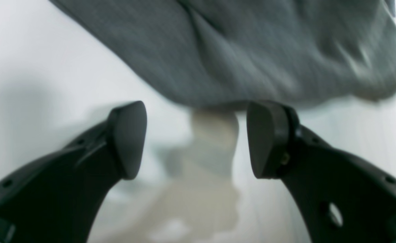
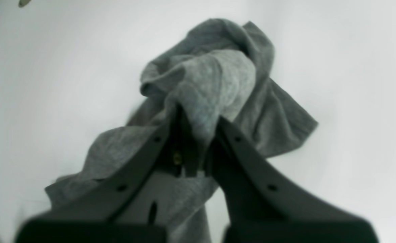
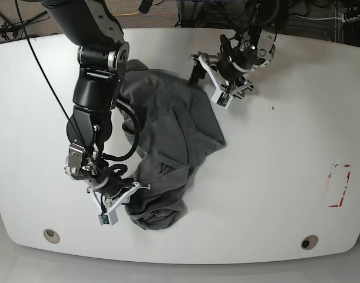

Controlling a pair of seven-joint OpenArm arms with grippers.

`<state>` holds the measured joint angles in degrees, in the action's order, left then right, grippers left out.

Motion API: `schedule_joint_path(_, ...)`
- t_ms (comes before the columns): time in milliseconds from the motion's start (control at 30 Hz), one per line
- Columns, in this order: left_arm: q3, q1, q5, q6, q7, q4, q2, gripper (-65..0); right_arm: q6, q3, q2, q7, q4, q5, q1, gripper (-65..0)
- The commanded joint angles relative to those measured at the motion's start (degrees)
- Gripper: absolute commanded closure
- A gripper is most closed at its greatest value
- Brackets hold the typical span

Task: Fold the T-shirt properly
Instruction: 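Reach the left gripper to the shirt's other end and grasp it, then lift the shirt with both grippers and stretch it apart in the air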

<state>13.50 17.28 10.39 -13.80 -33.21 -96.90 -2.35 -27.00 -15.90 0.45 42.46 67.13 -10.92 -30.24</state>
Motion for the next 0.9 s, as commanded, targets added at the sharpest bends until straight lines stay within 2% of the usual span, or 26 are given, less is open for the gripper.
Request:
schedule_joint_path(0,0.3,-1.9,0.3,-0.1,-0.8,2.1,1.6,-43.5,-0.2,0.0,0.2,-1.4,1.3,-0.9,-2.0,0.0)
schedule_joint_path(200,0.3,-4.8,0.3,-0.1,-0.8,7.3,4.4,-41.7,-0.3,0.0,0.2,-1.4,1.3,-0.8,-2.1,0.0)
schedule_joint_path(267,0.9,-5.9,0.3,-0.1,-0.8,8.9,4.7,-34.9,-0.3,0.0,0.2,-1.4,1.3,-0.8,-2.1,0.0)
schedule_joint_path(367,1.8,-7.6,0.3,0.1,-0.8,11.2,4.7,-13.6,-0.3,0.0,0.2,-1.4,1.3,-1.2,-2.1,0.0)
schedule_joint_path(467,1.7,-7.7,0.3,0.2,-0.6,12.9,4.7,0.0,-0.3,-0.1,0.4,-1.4,1.2,-1.3,-2.1,0.0)
schedule_joint_path(600,0.3,-7.7,0.3,0.2,0.2,12.7,4.3,0.0,-0.4,-0.4,0.5,-1.4,1.3,-1.4,-2.1,0.0)
schedule_joint_path(767,-6.9,-7.7,0.1,0.0,1.3,9.7,4.2,0.0,-0.4,-0.4,0.8,-1.4,2.1,-1.9,-3.1,0.0)
schedule_joint_path(867,-10.4,-7.7,0.2,0.0,1.0,4.3,1.3,0.0,-0.4,-0.1,2.7,-1.2,2.6,-5.9,-4.0,0.0)
